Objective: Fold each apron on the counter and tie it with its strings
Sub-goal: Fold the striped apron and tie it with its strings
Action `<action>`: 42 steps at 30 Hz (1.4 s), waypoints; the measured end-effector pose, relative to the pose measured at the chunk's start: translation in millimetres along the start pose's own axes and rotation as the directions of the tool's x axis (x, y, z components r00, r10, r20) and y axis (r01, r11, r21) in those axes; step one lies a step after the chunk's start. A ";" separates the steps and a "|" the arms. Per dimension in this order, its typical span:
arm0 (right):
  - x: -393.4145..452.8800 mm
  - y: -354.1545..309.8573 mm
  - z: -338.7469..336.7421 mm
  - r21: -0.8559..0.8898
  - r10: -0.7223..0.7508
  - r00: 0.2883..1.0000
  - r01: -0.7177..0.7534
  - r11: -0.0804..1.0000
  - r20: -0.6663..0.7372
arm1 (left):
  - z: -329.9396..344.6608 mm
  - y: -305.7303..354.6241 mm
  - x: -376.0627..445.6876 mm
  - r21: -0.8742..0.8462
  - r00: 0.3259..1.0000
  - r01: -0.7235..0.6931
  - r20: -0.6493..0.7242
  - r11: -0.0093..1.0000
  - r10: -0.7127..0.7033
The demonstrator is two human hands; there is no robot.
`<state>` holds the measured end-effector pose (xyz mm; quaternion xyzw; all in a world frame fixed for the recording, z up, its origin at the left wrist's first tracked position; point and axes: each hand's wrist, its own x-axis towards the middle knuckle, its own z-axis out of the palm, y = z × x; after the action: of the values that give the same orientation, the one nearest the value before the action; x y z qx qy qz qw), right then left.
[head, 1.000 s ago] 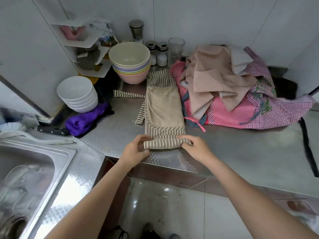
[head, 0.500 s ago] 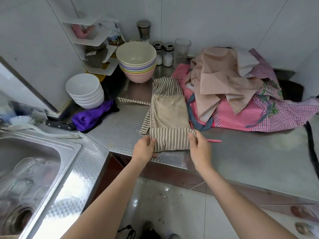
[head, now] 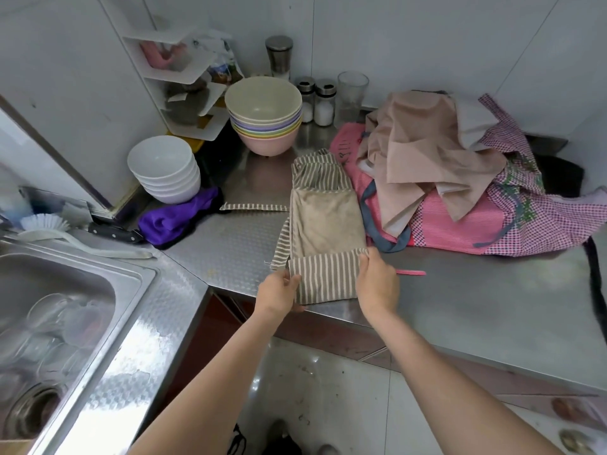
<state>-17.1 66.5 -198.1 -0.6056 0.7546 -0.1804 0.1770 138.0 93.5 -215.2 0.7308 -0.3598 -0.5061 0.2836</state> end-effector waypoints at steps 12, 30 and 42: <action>13.3 8.9 -12.3 -0.090 0.083 0.962 -0.061 0.994 0.259 | 17.2 20.3 -19.9 0.778 0.720 -0.621 0.521 0.092 0.459; -17.1 22.0 4.7 -0.108 -0.320 0.815 0.418 0.902 0.484 | 0.3 11.9 5.2 0.661 0.692 -0.717 0.642 0.220 0.328; -9.8 37.2 -18.9 -0.085 -0.451 0.760 0.547 0.833 0.468 | -18.8 24.2 8.0 0.680 0.799 -0.601 0.507 0.420 0.322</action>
<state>-55.9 84.7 -199.3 -0.8252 0.5216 -0.0002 0.2166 151.7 73.9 -194.5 0.5599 -0.7777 -0.2854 -0.0153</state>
